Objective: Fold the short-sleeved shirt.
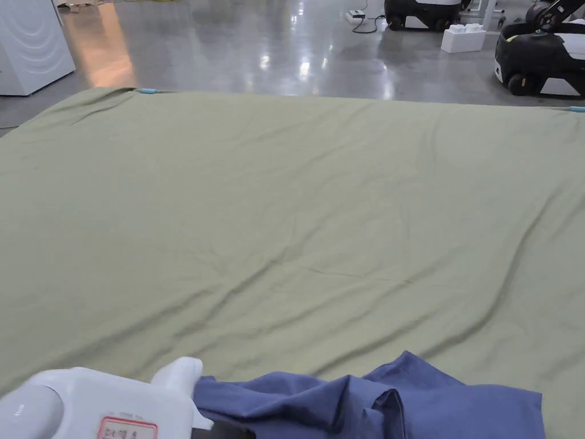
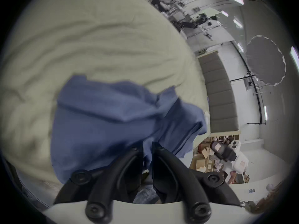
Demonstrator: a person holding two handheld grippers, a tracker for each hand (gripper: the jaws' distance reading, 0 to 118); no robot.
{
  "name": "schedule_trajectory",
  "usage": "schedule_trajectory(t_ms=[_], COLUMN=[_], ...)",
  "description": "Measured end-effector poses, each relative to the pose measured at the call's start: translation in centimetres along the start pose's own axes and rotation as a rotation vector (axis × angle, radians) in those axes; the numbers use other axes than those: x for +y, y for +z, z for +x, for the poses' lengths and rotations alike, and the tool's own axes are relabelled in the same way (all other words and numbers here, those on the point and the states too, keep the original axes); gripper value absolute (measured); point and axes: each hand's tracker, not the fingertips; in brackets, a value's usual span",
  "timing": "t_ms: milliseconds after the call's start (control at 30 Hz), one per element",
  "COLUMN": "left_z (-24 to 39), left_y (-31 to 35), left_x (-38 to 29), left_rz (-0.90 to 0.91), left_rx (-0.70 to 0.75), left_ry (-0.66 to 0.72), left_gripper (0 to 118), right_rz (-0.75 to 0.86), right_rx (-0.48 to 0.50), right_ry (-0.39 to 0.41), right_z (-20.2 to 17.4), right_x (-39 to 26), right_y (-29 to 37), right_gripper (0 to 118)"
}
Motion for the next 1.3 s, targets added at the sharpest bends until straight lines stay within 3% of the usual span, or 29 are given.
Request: schedule_trajectory(t_ms=[200, 333, 433, 500, 600, 733, 767, 800, 833, 867, 1000, 1067, 1133, 1167, 1233, 1300], left_z=[2.2, 3.6, 4.0, 3.5, 1.8, -4.2, -6.0, -8.0, -9.6, -11.0, -14.9, -15.1, -14.0, -13.3, -12.5, -11.9], left_y=[-5.9, -8.0, -8.9, -6.7, -0.2, 8.9, 9.9, 10.4, 10.4, 9.7, 4.5, 1.7, 1.4, 0.5, -1.6, -2.5], left_x=[0.4, 1.3, 1.3, 0.8, -0.2, -0.5, -0.7, -0.6, -0.5, -0.4, 0.6, 0.9, 1.5, 2.2, 3.0, 3.7], left_rz=[-0.088, -0.104, -0.118, -0.095, 0.012, 0.31, 0.359, 0.383, 0.374, 0.321, 0.148, 0.072, 0.127, 0.101, 0.07, 0.044], left_rx=[-0.055, -0.199, -0.148, -0.186, -0.377, -0.239, -0.228, -0.254, -0.298, -0.342, -0.511, -0.511, -0.671, -0.648, -0.607, -0.658], left_ry=[-0.037, -0.034, -0.04, -0.056, -0.007, -0.145, -0.15, -0.131, -0.083, -0.008, 0.16, 0.12, -0.038, -0.053, -0.011, 0.059], left_gripper=[13, 13, 13, 13, 13, 12, 23, 57, 100, 118, 118, 118, 118, 118, 118, 118], right_rz=[-0.008, -0.006, -0.004, -0.007, -0.008, -0.007, -0.011, -0.019, -0.028, -0.037, -0.068, -0.073, -0.083, -0.086, -0.091, -0.093], right_rx=[0.008, -0.002, 0.0, -0.009, -0.017, -0.012, -0.012, -0.013, -0.014, -0.015, -0.011, -0.007, 0.0, 0.0, 0.004, 0.002], right_ry=[-0.026, -0.005, -0.002, 0.007, 0.028, 0.052, 0.06, 0.068, 0.076, 0.084, 0.117, 0.135, 0.149, 0.152, 0.162, 0.173], right_z=[0.0, -0.4, -0.8, -1.2, -1.9, -2.9, -3.2, -3.6, -4.0, -4.4, -6.2, -7.1, -7.8, -8.1, -8.5, -8.9], right_x=[-0.5, -0.7, -0.6, -0.4, 0.1, 0.5, 0.5, 0.5, 0.4, 0.3, -0.1, -0.3, -0.3, -0.3, -0.3, -0.3], right_y=[0.3, 0.5, 0.3, 0.2, 0.2, -0.2, -0.4, -0.7, -0.9, -1.2, -2.0, -2.1, -2.2, -2.2, -2.4, -2.5], right_gripper=[3, 3, 3, 3, 3, 3, 3, 3, 3, 3, 3, 3, 3, 3, 3, 3])
